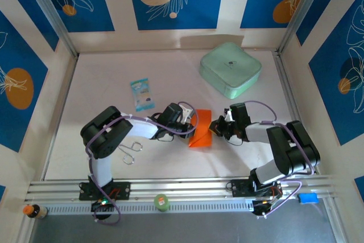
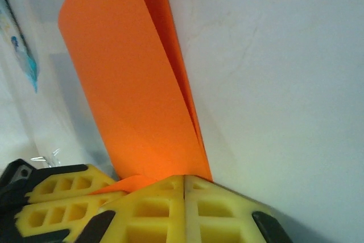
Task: Fold a paper plane with a square sheet of paper (pick it up from the middle)
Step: Fold the triangle a second time at the center of the table.
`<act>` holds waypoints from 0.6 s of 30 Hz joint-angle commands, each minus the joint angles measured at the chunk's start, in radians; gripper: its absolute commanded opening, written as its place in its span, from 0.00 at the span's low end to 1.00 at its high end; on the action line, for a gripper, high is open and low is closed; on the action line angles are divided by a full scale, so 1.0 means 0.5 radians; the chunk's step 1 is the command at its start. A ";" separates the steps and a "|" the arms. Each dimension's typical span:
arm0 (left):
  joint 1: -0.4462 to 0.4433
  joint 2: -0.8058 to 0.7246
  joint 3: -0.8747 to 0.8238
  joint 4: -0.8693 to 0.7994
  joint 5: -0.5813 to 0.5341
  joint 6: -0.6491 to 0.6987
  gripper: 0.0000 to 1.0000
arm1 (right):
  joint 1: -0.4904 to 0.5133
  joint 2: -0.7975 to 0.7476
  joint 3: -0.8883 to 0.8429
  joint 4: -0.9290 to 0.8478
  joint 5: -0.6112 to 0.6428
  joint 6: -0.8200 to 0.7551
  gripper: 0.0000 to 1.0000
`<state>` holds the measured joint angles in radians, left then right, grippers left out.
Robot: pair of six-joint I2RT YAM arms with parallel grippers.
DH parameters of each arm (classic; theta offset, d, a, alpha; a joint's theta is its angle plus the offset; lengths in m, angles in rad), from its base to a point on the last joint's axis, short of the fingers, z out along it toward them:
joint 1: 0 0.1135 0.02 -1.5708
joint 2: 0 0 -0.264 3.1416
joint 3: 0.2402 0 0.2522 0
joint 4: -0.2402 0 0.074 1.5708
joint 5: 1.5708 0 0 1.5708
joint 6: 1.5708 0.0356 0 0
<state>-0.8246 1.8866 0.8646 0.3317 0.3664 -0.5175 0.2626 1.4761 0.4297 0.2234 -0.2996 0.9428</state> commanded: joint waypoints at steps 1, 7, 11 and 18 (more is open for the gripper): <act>0.007 0.083 0.004 -0.117 0.013 0.015 0.10 | -0.006 -0.155 0.081 -0.076 -0.133 -0.031 0.00; 0.006 0.078 -0.005 -0.109 0.010 0.013 0.09 | 0.224 -0.198 0.160 -0.184 -0.081 -0.019 0.00; 0.008 0.069 -0.011 -0.108 0.007 0.013 0.09 | 0.323 -0.125 0.093 -0.071 -0.017 0.077 0.00; 0.009 0.069 -0.011 -0.111 0.007 0.012 0.09 | 0.401 -0.053 0.019 0.028 0.014 0.136 0.00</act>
<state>-0.8246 1.8866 0.8646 0.3313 0.3664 -0.5175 0.4522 1.4387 0.4595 0.2131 -0.3023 0.9890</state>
